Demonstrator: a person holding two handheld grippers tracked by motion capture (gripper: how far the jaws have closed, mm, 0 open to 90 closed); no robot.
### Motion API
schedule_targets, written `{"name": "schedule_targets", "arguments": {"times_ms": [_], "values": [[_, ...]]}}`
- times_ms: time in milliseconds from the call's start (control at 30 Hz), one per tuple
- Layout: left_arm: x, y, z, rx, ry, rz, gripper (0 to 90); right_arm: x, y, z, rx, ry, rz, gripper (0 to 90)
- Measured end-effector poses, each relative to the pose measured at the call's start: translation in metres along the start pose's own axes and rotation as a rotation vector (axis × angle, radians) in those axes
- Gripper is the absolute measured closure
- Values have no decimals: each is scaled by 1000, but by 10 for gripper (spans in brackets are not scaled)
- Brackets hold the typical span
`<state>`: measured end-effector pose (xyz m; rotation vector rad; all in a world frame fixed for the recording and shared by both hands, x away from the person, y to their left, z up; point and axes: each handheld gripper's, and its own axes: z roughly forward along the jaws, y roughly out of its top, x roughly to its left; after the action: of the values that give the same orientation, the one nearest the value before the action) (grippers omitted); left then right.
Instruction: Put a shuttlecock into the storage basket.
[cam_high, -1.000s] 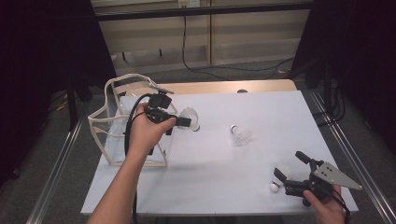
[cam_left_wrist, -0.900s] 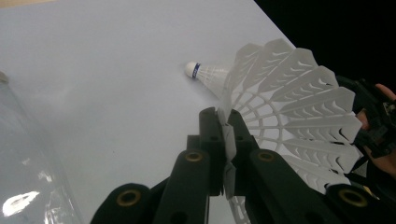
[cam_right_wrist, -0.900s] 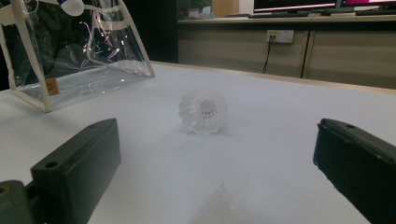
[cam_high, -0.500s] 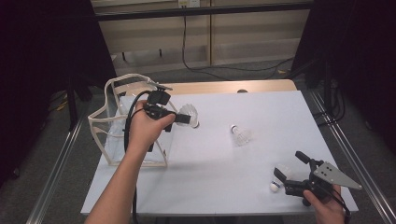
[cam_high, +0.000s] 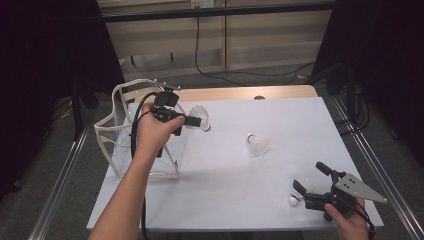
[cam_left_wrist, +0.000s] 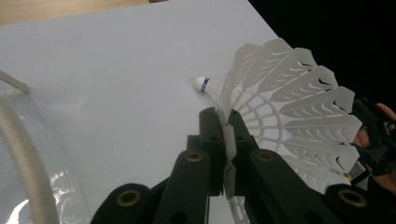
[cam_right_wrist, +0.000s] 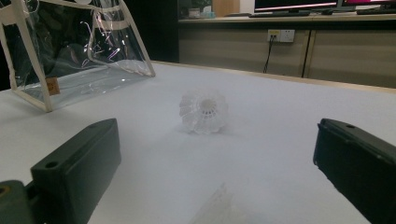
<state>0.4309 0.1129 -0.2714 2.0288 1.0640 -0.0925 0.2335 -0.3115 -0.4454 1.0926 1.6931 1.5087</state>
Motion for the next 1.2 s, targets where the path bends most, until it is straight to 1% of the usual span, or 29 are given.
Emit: {"name": "schedule_targets", "arguments": {"times_ms": [167,267,300,400,467,667,867,1133,1200], "values": [[2,3,0,3,11,-9,892,0,0,0,-1,0,-3,5],[2,4,-1,1,9,-8,892,0,0,0,-1,0,-1,5],[3,6,-2,0,19,-7,892,0,0,0,0,0,-2,5],[3,6,-3,-5,19,-12,893,0,0,0,0,1,-7,5],[5,7,-4,-9,21,-21,893,0,0,0,-2,0,-1,5],[8,8,-5,-8,28,-30,894,0,0,0,-2,0,-2,5],[9,10,-6,-6,33,-32,894,0,0,0,-2,0,-1,5],[9,11,-9,-16,22,-44,894,0,0,-1,-2,0,-2,5],[9,12,-10,-13,22,-38,894,0,0,-1,-2,-1,-2,5]]}}
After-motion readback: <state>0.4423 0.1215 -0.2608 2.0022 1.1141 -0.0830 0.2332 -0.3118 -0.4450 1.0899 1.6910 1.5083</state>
